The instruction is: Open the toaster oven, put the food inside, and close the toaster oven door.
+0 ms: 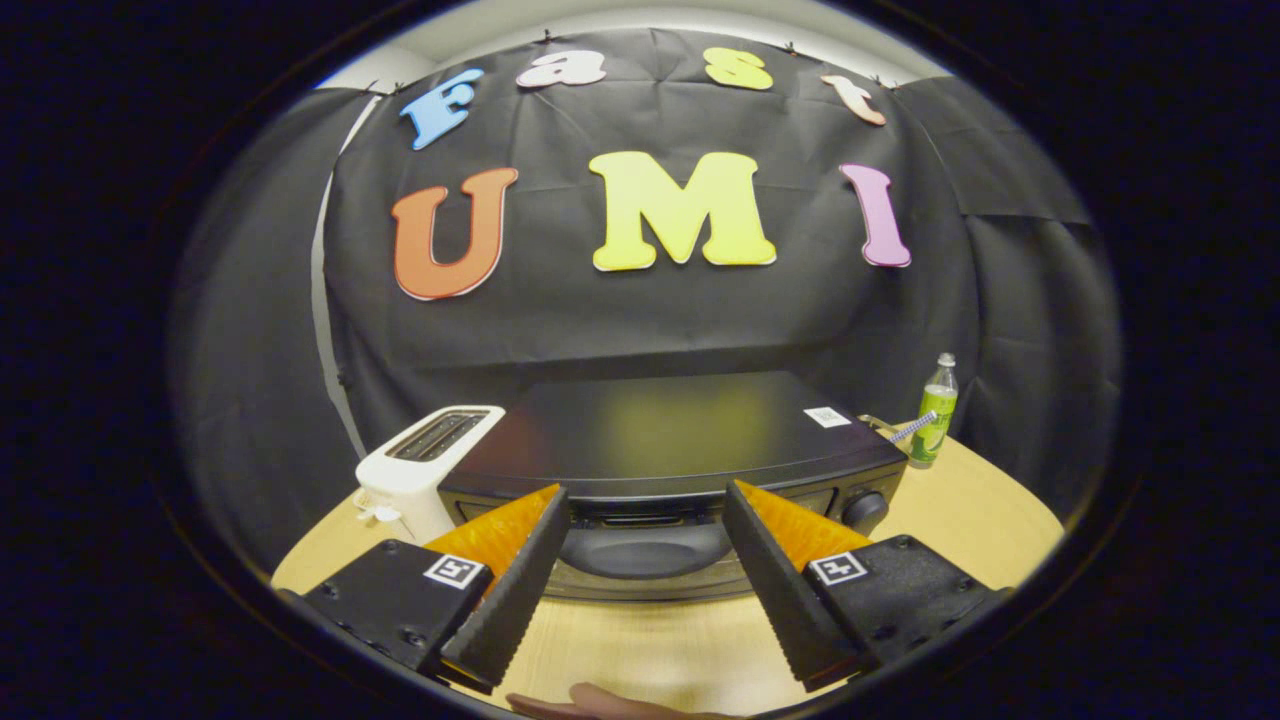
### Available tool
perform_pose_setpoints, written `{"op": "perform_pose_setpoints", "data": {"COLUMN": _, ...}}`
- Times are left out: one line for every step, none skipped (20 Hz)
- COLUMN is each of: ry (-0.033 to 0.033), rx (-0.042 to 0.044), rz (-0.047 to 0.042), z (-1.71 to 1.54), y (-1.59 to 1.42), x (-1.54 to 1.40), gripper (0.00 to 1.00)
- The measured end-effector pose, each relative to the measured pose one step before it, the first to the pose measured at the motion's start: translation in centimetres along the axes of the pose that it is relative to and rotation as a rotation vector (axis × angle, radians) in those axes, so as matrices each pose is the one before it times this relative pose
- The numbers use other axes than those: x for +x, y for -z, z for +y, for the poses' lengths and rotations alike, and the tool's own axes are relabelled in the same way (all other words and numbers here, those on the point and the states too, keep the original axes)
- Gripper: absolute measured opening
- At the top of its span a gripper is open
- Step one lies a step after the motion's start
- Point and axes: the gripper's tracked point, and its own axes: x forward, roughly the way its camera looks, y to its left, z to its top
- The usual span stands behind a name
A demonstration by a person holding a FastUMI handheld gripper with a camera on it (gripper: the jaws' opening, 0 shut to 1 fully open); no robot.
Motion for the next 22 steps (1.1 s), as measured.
{"op": "perform_pose_setpoints", "data": {"ry": 0.00325, "rx": -0.01889, "rz": 0.00291, "z": 0.349, "y": 0.078, "x": 0.348, "gripper": 1.0}}
{"op": "perform_pose_setpoints", "data": {"ry": 0.00889, "rx": -0.01906, "rz": 0.00391, "z": 0.263, "y": 0.165, "x": 0.394, "gripper": 1.0}}
{"op": "perform_pose_setpoints", "data": {"ry": 0.04103, "rx": -0.01837, "rz": 0.0134, "z": -0.436, "y": 0.272, "x": 0.338, "gripper": 1.0}}
{"op": "perform_pose_setpoints", "data": {"ry": 0.02347, "rx": -0.0136, "rz": 0.02179, "z": -0.248, "y": 0.584, "x": 0.384, "gripper": 1.0}}
{"op": "perform_pose_setpoints", "data": {"ry": -0.00308, "rx": 0.00823, "rz": 0.0022, "z": -0.061, "y": 0.065, "x": 0.204, "gripper": 1.0}}
{"op": "perform_pose_setpoints", "data": {"ry": -0.00429, "rx": 0.02134, "rz": -0.01066, "z": -0.043, "y": -0.117, "x": 0.331, "gripper": 1.0}}
{"op": "perform_pose_setpoints", "data": {"ry": -0.01882, "rx": 0.03176, "rz": 0.0121, "z": -0.043, "y": 0.282, "x": 0.236, "gripper": 1.0}}
{"op": "perform_pose_setpoints", "data": {"ry": -0.00923, "rx": 0.02679, "rz": -0.01788, "z": -0.115, "y": -0.218, "x": -0.237, "gripper": 1.0}}
{"op": "perform_pose_setpoints", "data": {"ry": -0.00653, "rx": 0.01, "rz": -0.0008, "z": -0.175, "y": 0.208, "x": -0.215, "gripper": 1.0}}
{"op": "perform_pose_setpoints", "data": {"ry": 0.00026, "rx": -0.01136, "rz": -0.00359, "z": -0.046, "y": -0.027, "x": -0.351, "gripper": 1.0}}
{"op": "perform_pose_setpoints", "data": {"ry": 0.00931, "rx": -0.02432, "rz": -0.00193, "z": -0.016, "y": 0.178, "x": -0.418, "gripper": 1.0}}
{"op": "perform_pose_setpoints", "data": {"ry": 0.00729, "rx": -0.02356, "rz": -0.00388, "z": 0.043, "y": 0.274, "x": -0.298, "gripper": 0.99}}
{"op": "perform_pose_setpoints", "data": {"ry": 0.00628, "rx": -0.00596, "rz": -0.00576, "z": -0.069, "y": 0.161, "x": -0.394, "gripper": 1.0}}
{"op": "perform_pose_setpoints", "data": {"ry": 0.00047, "rx": 0.01101, "rz": -0.00218, "z": -0.225, "y": 0.416, "x": -0.346, "gripper": 1.0}}
{"op": "perform_pose_setpoints", "data": {"ry": -0.00215, "rx": 0.01777, "rz": -0.00319, "z": -0.098, "y": 0.041, "x": -0.112, "gripper": 1.0}}
{"op": "perform_pose_setpoints", "data": {"ry": -0.00149, "rx": 0.00028, "rz": -0.00096, "z": -0.05, "y": 0.096, "x": -0.102, "gripper": 1.0}}
{"op": "perform_pose_setpoints", "data": {"ry": 0.00255, "rx": -0.00909, "rz": -0.0021, "z": -0.026, "y": 0.226, "x": -0.173, "gripper": 1.0}}
{"op": "perform_pose_setpoints", "data": {"ry": 0.00091, "rx": -0.00327, "rz": 0.0, "z": 0.026, "y": 0.396, "x": -0.602, "gripper": 0.99}}
{"op": "perform_pose_setpoints", "data": {"ry": 0.00036, "rx": 0.00568, "rz": 0.00409, "z": -0.075, "y": 0.467, "x": -0.585, "gripper": 0.99}}
{"op": "perform_pose_setpoints", "data": {"ry": -0.00015, "rx": 0.00682, "rz": 0.0105, "z": -0.264, "y": 1.075, "x": -1.01, "gripper": 0.99}}
{"op": "perform_pose_setpoints", "data": {"ry": -0.00504, "rx": 0.00474, "rz": 0.00653, "z": -0.075, "y": 0.763, "x": -0.885, "gripper": 0.99}}
{"op": "perform_pose_setpoints", "data": {"ry": -0.00323, "rx": -0.00409, "rz": 0.00379, "z": 0.069, "y": 0.434, "x": 0.051, "gripper": 1.0}}
